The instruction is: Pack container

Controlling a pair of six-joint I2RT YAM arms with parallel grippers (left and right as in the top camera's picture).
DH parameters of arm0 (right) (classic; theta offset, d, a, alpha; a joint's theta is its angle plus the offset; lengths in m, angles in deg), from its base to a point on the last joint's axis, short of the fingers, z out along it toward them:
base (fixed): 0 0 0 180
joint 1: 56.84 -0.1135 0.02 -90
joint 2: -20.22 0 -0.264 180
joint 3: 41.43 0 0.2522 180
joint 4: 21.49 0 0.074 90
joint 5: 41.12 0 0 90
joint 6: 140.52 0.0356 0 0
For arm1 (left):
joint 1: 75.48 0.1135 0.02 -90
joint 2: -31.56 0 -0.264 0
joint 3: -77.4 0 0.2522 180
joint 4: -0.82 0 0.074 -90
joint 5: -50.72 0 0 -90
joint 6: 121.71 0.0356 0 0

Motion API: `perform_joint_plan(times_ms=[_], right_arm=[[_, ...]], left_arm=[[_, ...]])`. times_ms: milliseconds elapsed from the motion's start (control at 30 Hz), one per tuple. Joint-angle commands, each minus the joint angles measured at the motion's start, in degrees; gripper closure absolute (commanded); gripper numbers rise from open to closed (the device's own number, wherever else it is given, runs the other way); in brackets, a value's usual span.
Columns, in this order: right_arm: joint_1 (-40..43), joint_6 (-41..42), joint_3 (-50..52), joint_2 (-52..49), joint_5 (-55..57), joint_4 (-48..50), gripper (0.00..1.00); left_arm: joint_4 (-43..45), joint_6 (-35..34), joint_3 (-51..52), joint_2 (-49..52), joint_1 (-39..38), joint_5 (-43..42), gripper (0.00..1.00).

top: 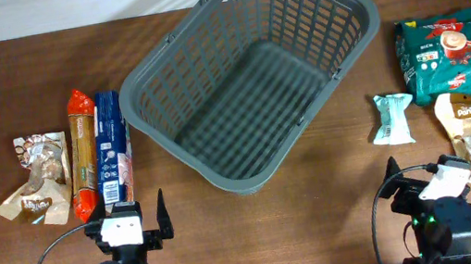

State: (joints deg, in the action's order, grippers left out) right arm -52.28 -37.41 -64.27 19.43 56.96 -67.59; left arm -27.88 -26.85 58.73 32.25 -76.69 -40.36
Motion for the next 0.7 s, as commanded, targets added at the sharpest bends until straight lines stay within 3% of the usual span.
perform_joint_plan(times_ms=[0,67,267,433,667], right_arm=[[-0.42,0.81,0.48,0.61,-7.13,0.22,0.01],[-0.42,12.04,0.48,0.61,-9.09,1.9,0.01],[-0.39,12.41,-7.1,-2.21,-11.69,4.5,0.01],[-0.35,4.33,-29.46,-18.64,-6.95,0.85,0.01],[-0.37,-4.31,-65.59,-45.72,-10.56,-18.27,0.01]], left_arm=[[-0.07,-0.11,0.26,-0.39,-0.13,0.42,0.01],[-0.07,-0.11,0.26,-0.39,-0.13,0.42,0.01],[-0.07,-0.11,0.26,-0.39,-0.13,0.42,0.01],[-0.07,-0.11,0.26,-0.39,-0.13,0.42,0.01],[-0.07,-0.11,0.26,-0.39,-0.13,0.42,0.01]])
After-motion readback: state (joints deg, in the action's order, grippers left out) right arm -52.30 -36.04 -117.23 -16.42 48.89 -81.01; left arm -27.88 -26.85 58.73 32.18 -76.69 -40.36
